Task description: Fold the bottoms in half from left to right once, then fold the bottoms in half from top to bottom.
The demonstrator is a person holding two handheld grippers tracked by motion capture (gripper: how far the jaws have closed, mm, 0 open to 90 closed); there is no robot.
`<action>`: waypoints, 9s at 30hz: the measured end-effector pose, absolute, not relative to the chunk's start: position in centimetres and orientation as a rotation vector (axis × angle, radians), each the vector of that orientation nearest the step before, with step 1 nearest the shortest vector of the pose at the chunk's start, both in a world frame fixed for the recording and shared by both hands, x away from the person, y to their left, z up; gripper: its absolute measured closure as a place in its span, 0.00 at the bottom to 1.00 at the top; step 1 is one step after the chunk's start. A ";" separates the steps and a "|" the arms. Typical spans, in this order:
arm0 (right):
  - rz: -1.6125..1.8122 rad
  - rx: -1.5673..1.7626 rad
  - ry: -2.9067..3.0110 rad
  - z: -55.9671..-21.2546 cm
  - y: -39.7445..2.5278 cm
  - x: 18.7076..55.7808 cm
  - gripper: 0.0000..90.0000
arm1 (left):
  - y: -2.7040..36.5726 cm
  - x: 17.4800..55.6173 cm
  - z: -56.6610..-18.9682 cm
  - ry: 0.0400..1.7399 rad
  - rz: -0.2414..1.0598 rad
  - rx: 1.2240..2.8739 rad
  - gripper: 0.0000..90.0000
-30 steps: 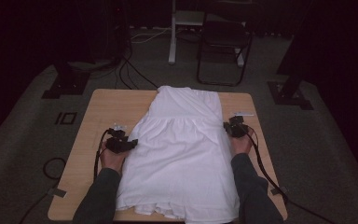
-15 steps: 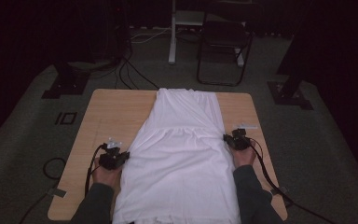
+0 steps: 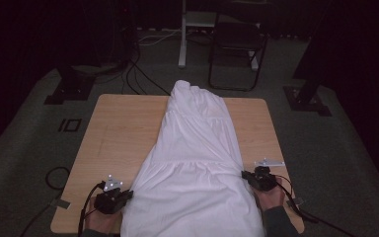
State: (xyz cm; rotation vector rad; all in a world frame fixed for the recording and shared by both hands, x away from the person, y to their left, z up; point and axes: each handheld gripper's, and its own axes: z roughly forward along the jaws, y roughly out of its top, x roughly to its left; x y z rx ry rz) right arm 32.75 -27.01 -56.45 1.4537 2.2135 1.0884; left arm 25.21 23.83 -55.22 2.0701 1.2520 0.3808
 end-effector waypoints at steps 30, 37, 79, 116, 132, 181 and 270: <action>1.183 1.289 2.074 -50.8 -22.1 43.3 0.99 | 20.4 35.7 -55.2 1.288 0.387 2.016 0.53; 1.011 1.466 1.987 -53.0 -25.5 44.4 0.99 | 20.3 35.6 -55.0 1.275 0.372 2.035 0.50; 1.016 1.300 2.331 -55.3 -25.1 34.3 0.72 | 19.7 29.3 -55.6 1.168 0.349 2.085 0.96; 1.055 1.439 2.107 -56.1 -23.5 45.7 0.94 | 18.5 30.5 -54.4 1.113 0.386 2.061 0.64; 1.079 1.468 2.097 -56.2 -23.5 45.8 0.91 | 11.8 41.7 -55.1 1.206 0.494 2.095 0.89; 1.216 1.302 2.004 -48.6 -21.1 46.0 0.99 | 14.7 28.9 -56.5 1.181 0.558 2.015 0.84; 1.060 1.287 2.140 -54.4 -19.1 40.7 0.28 | 7.6 43.7 -55.7 1.138 0.465 2.096 0.31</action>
